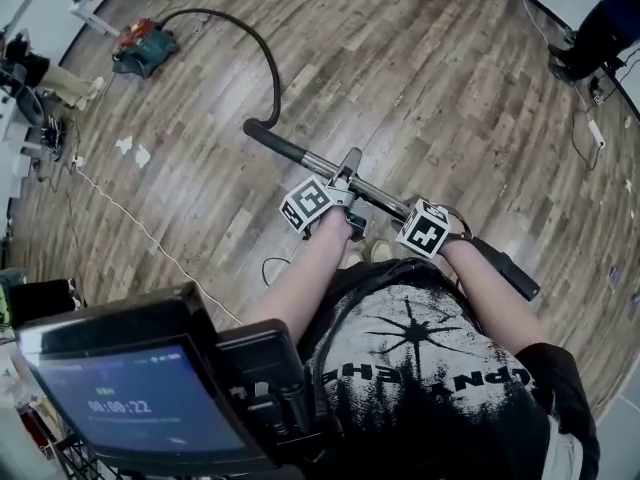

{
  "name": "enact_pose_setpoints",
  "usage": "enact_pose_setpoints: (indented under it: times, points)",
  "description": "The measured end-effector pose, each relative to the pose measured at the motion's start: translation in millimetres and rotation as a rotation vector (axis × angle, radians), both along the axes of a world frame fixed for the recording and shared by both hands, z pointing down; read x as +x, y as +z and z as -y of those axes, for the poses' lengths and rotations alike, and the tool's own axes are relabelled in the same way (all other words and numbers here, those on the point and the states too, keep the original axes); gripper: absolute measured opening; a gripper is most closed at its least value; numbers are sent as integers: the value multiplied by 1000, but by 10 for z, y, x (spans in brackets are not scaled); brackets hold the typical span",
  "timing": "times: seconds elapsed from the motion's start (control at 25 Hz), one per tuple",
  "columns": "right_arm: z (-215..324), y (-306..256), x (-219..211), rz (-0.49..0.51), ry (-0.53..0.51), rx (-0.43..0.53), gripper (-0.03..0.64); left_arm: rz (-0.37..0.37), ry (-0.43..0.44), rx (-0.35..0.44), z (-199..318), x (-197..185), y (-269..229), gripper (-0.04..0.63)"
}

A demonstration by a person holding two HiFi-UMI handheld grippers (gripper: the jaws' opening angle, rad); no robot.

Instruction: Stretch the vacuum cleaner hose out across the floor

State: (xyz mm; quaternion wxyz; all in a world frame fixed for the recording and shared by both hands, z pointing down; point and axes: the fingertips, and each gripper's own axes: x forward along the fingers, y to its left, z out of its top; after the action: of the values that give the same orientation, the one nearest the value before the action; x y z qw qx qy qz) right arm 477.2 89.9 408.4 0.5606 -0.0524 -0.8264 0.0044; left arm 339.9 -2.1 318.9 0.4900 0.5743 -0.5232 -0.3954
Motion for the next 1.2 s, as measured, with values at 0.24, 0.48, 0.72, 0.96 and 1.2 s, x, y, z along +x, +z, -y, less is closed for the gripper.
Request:
enact_pose_setpoints:
  times: [0.24, 0.48, 0.72, 0.96, 1.2]
  points:
    - [-261, 72, -11, -23, 48, 20, 92, -19, 48, 15, -210, 11, 74, 51]
    - [-355, 21, 117, -35, 90, 0, 92, -35, 88, -1, -234, 181, 82, 51]
    - [-413, 102, 460, -18, 106, 9, 92, -18, 101, 7, -283, 552, 147, 51]
    - [-258, 65, 1078, -17, 117, -3, 94, -18, 114, -6, -104, 1184, 118, 51]
    - [-105, 99, 1767, -2, 139, -8, 94, -1, 136, -11, 81, 1907, 139, 51]
